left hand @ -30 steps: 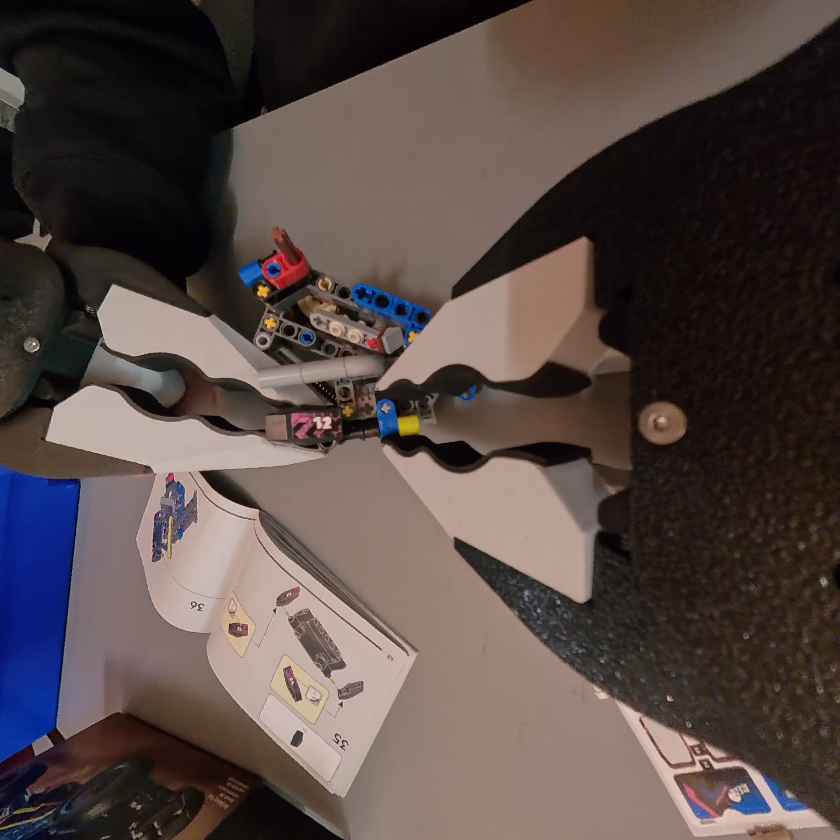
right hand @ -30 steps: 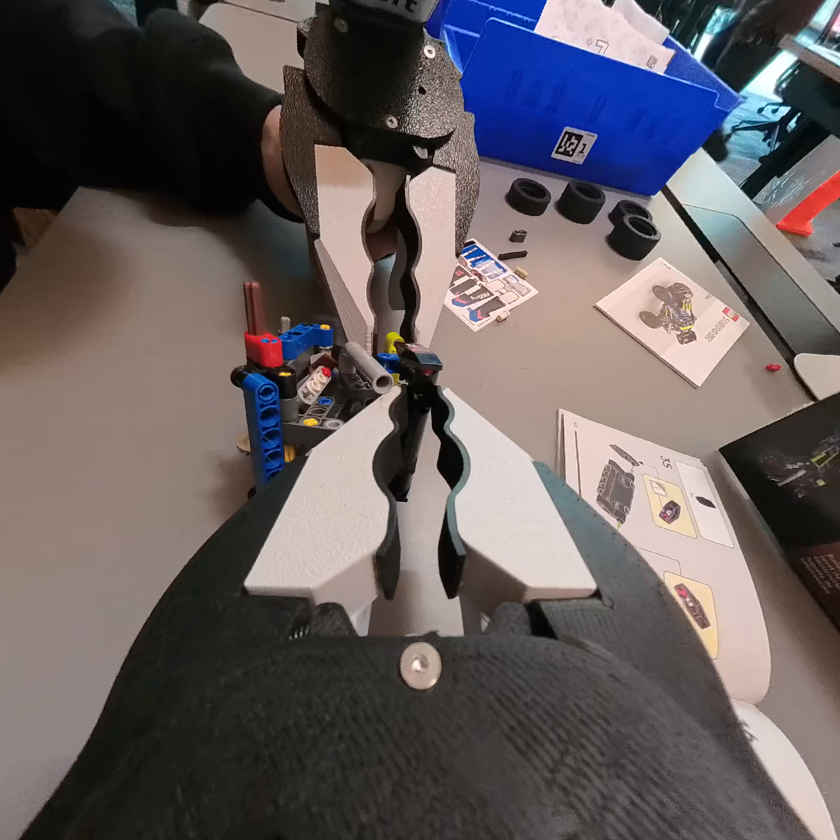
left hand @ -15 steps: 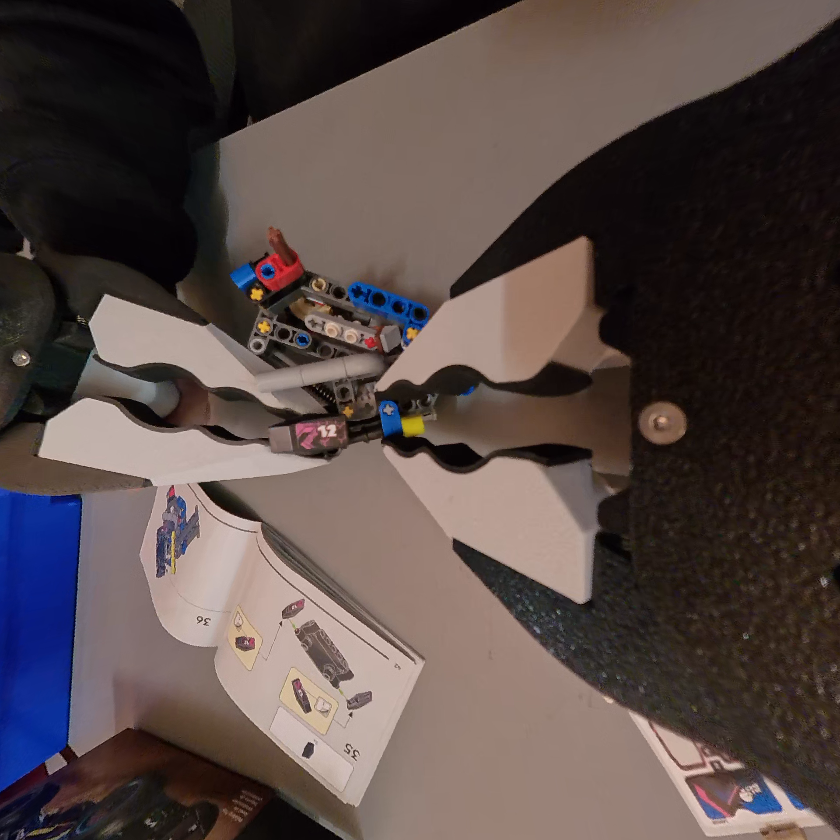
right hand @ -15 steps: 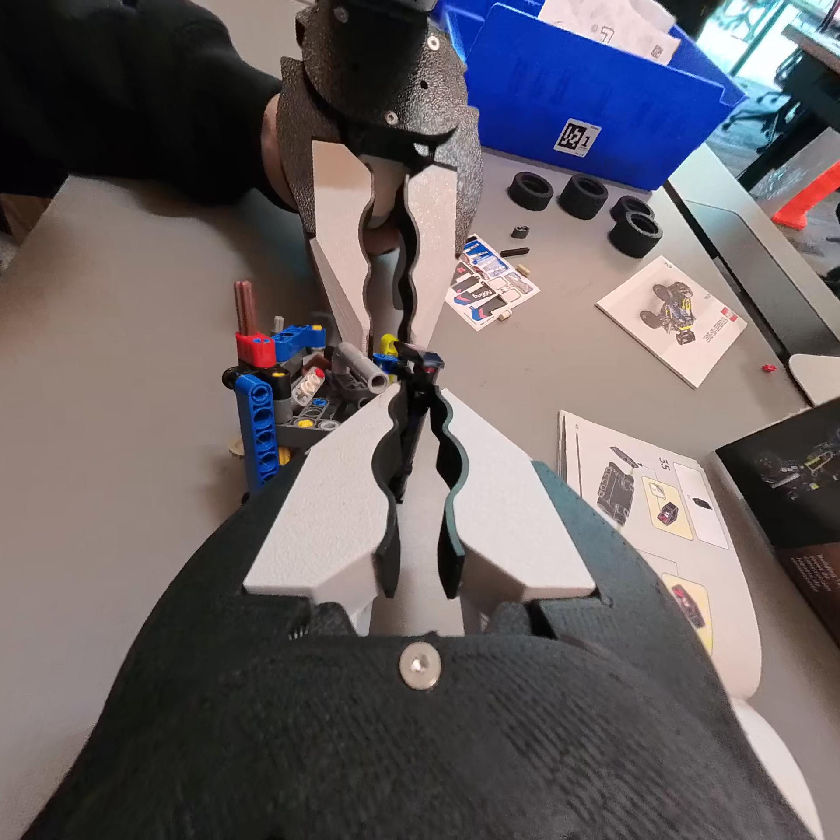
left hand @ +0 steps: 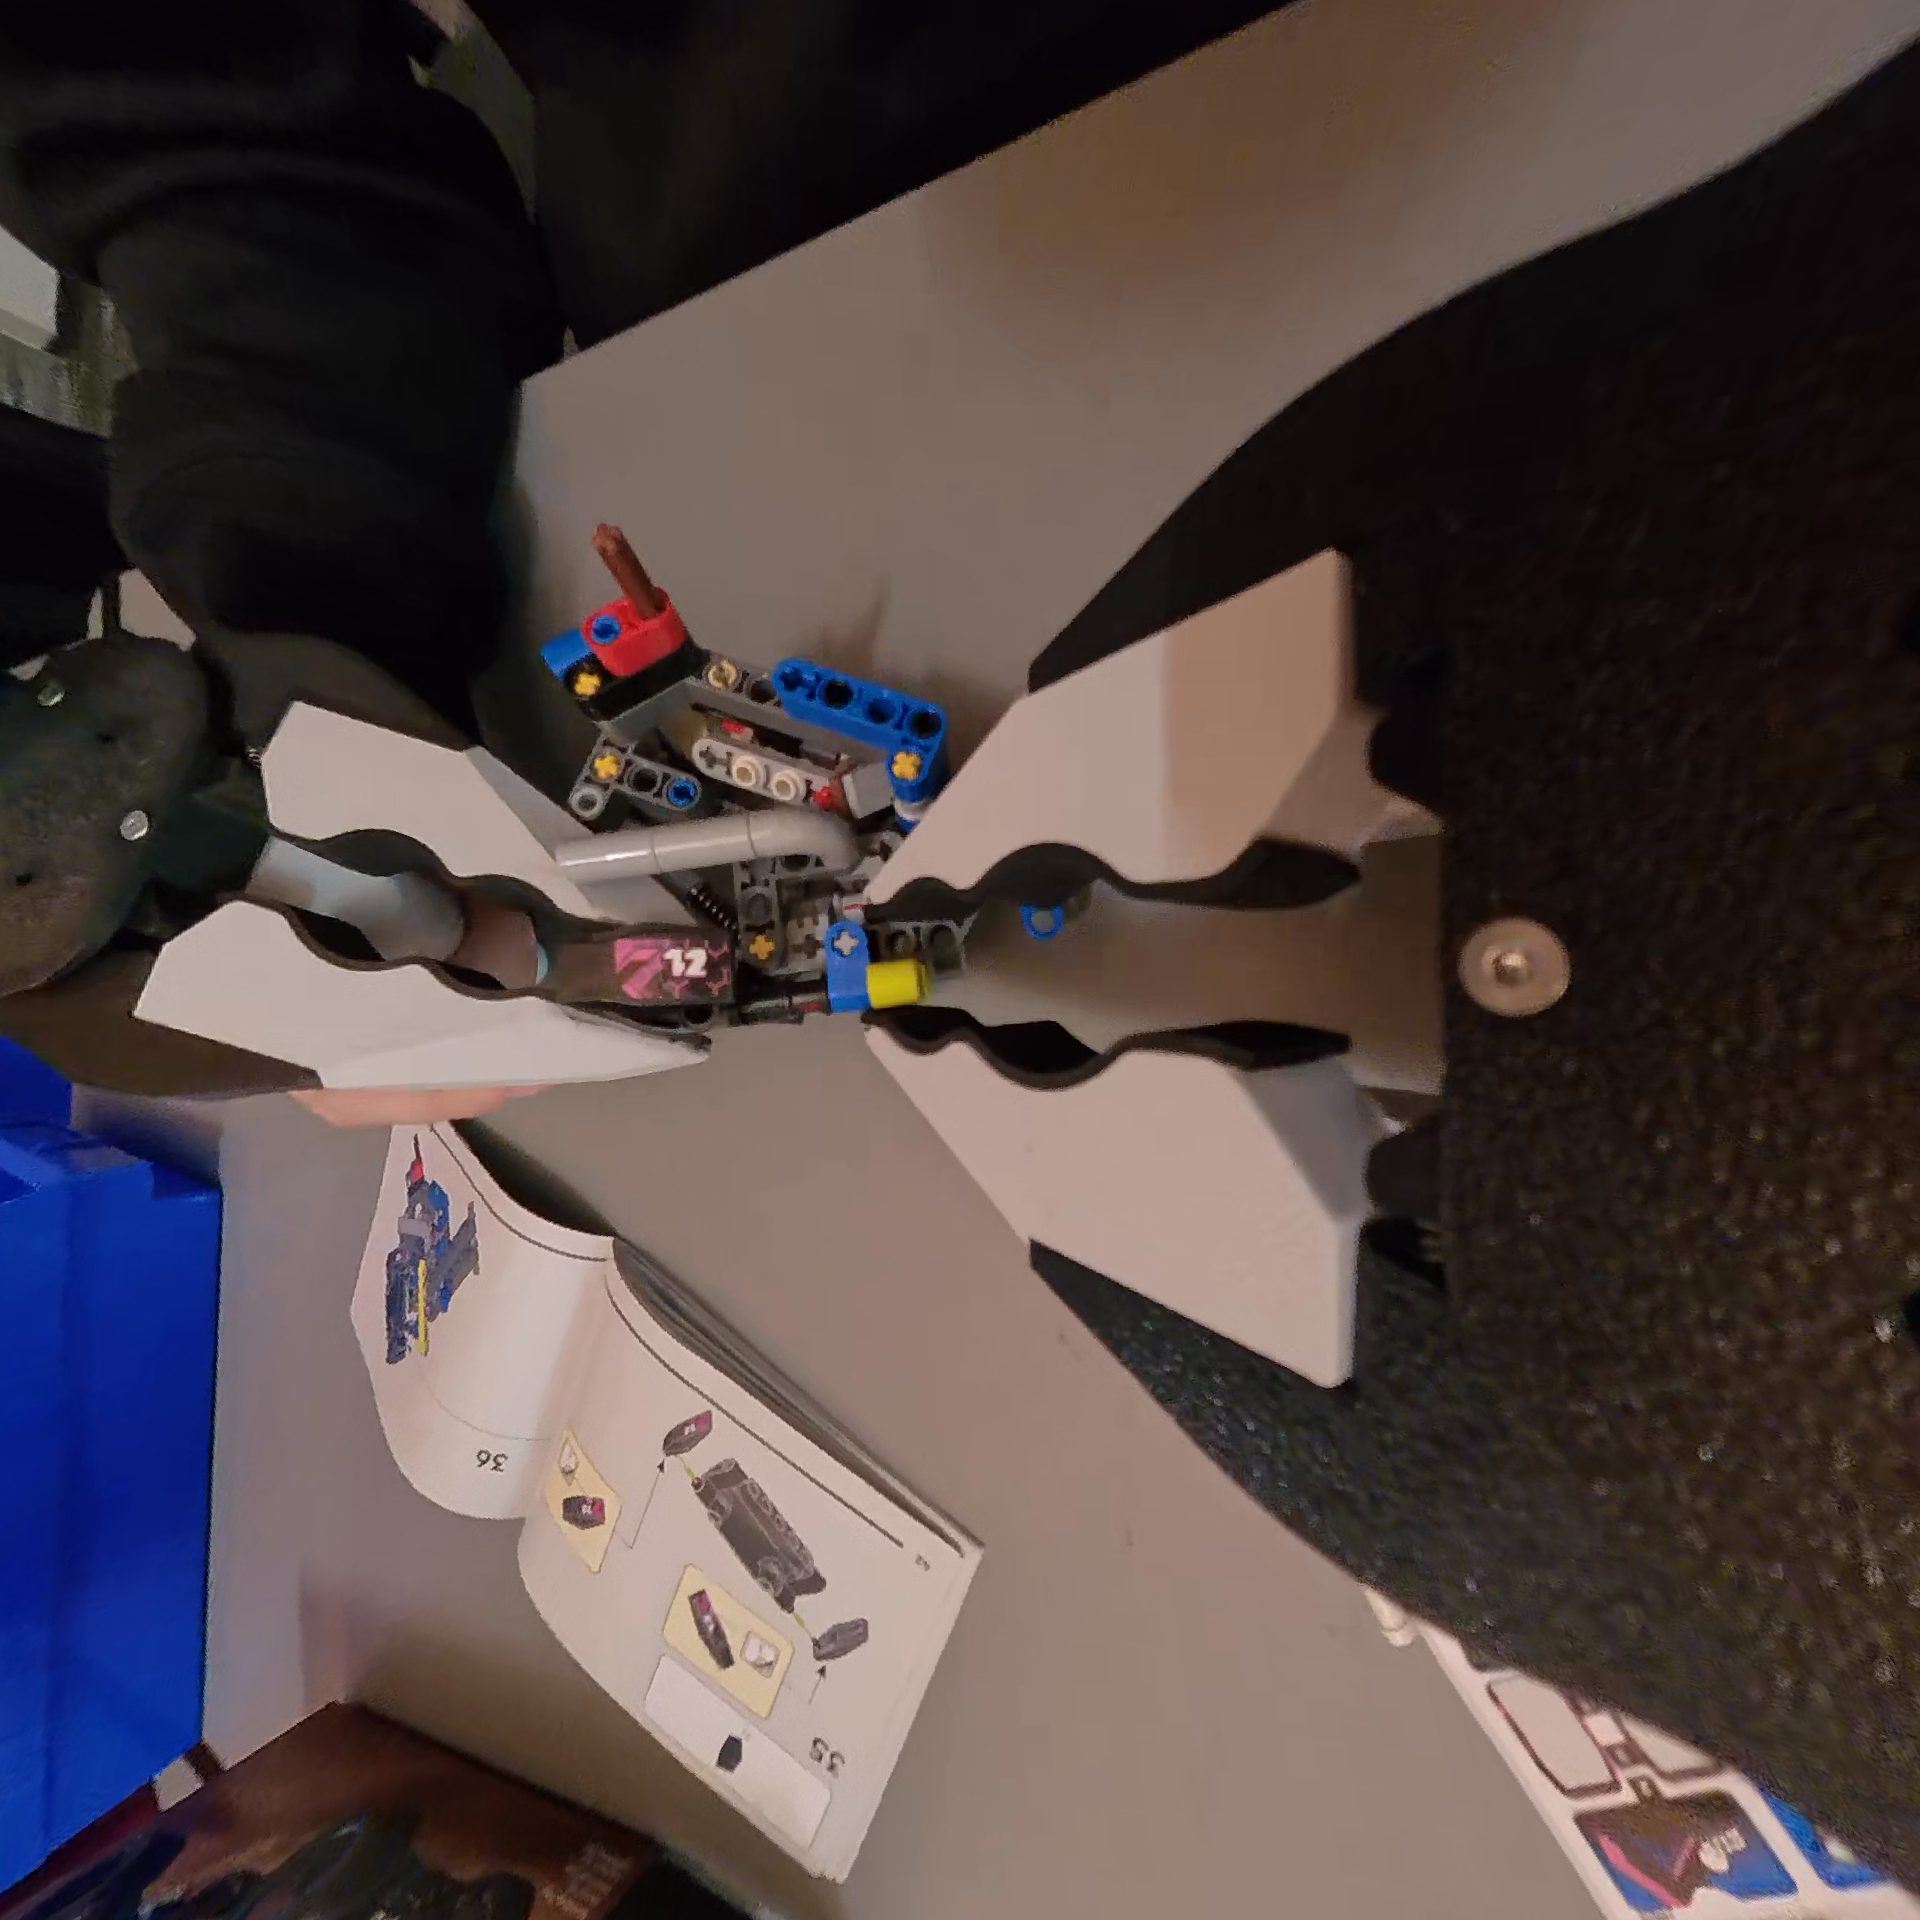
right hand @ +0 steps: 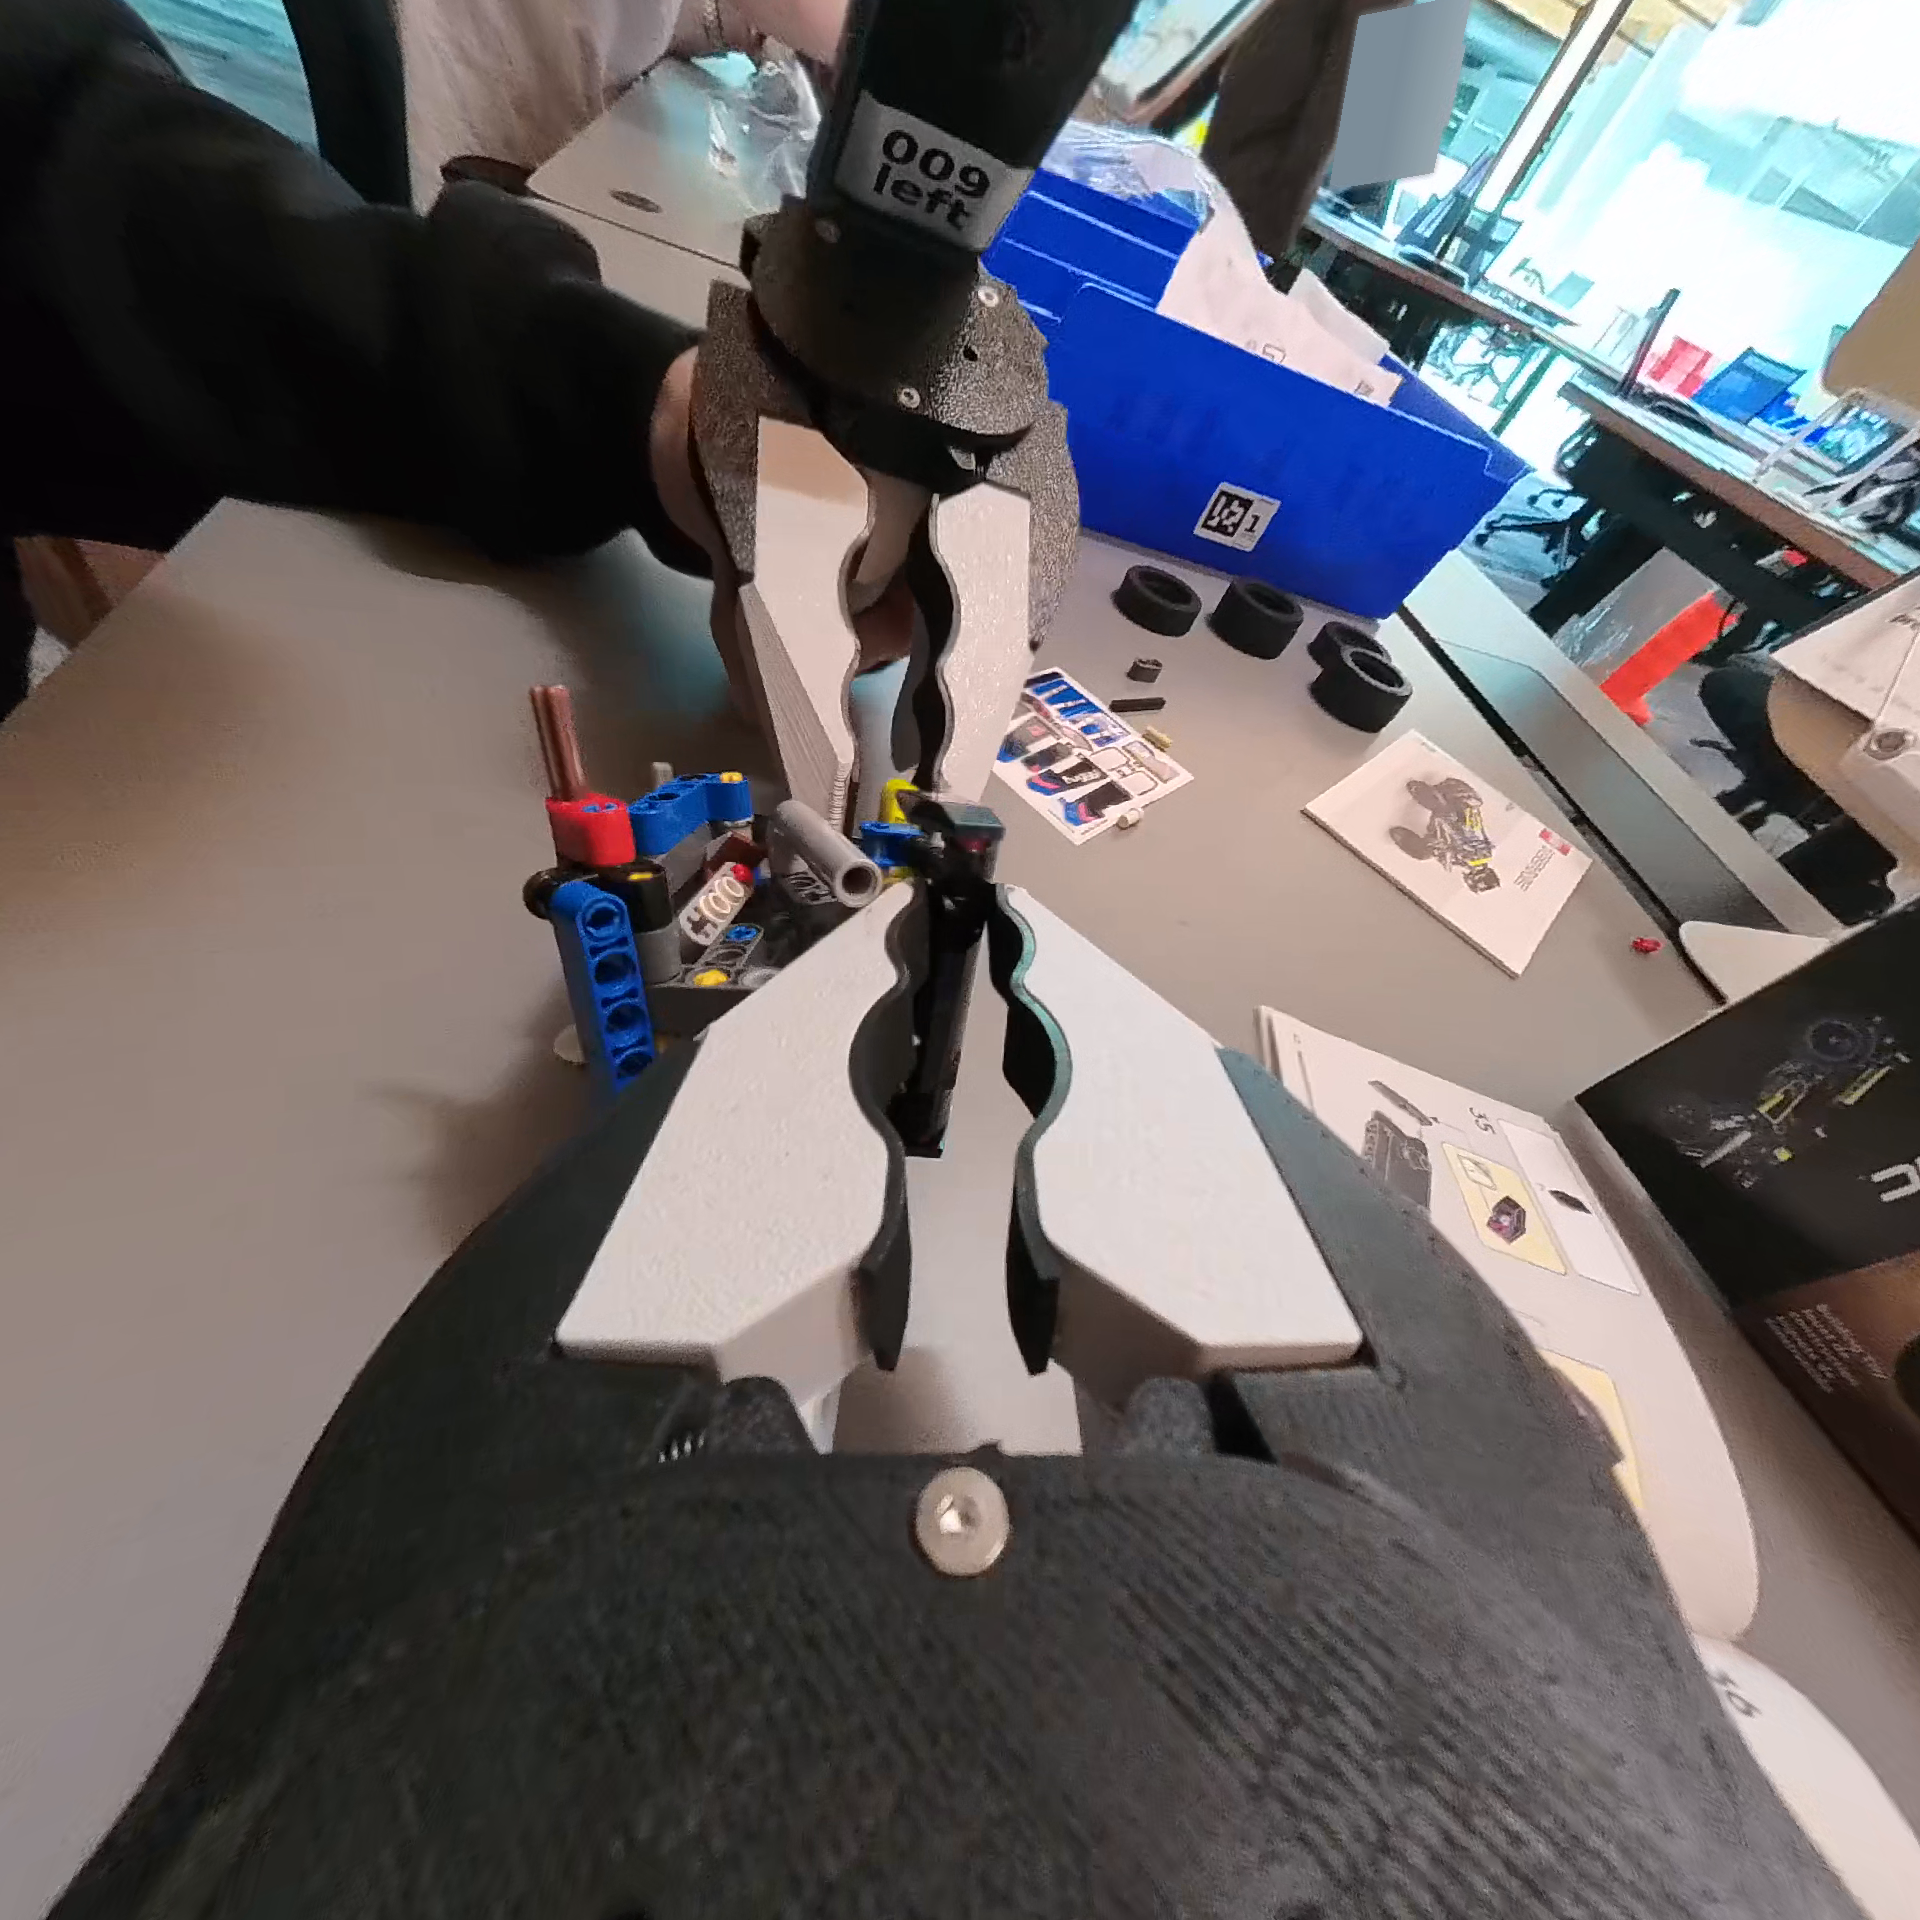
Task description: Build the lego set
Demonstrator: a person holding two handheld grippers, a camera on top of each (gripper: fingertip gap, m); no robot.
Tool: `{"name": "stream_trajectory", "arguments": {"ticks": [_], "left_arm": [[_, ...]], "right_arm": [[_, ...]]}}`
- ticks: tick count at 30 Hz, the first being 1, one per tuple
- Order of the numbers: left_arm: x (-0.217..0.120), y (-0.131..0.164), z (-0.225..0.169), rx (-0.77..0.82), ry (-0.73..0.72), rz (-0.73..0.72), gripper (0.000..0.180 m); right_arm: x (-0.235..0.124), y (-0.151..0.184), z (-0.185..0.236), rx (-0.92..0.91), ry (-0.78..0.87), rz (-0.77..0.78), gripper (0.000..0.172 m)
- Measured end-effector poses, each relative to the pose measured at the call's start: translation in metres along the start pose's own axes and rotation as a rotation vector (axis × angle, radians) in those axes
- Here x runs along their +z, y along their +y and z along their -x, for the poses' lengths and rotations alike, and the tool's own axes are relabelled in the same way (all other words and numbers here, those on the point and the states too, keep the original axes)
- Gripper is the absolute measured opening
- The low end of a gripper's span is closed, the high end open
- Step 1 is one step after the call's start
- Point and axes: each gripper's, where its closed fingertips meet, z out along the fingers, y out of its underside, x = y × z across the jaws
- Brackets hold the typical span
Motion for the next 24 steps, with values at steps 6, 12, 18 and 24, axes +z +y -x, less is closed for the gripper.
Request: {"name": "stream_trajectory", "arguments": {"ticks": [6, 12, 18, 24], "left_arm": [[0.01, 0.002, 0.0, 0.036, -0.048, 0.043, 0.013], [0.012, 0.0, 0.0, 0.06, -0.068, 0.04, 0.013], [0.012, 0.0, 0.001, 0.082, -0.058, 0.039, 0.013], [0.011, 0.0, 0.001, 0.076, -0.047, 0.04, 0.012]], "right_arm": [[-0.008, 0.016, 0.005, 0.026, -0.107, 0.118, 0.009], [-0.012, 0.019, 0.006, 0.004, -0.126, 0.136, 0.008], [-0.011, 0.02, 0.006, -0.07, -0.209, 0.194, 0.009], [-0.009, 0.019, 0.007, -0.103, -0.253, 0.219, 0.009]]}}
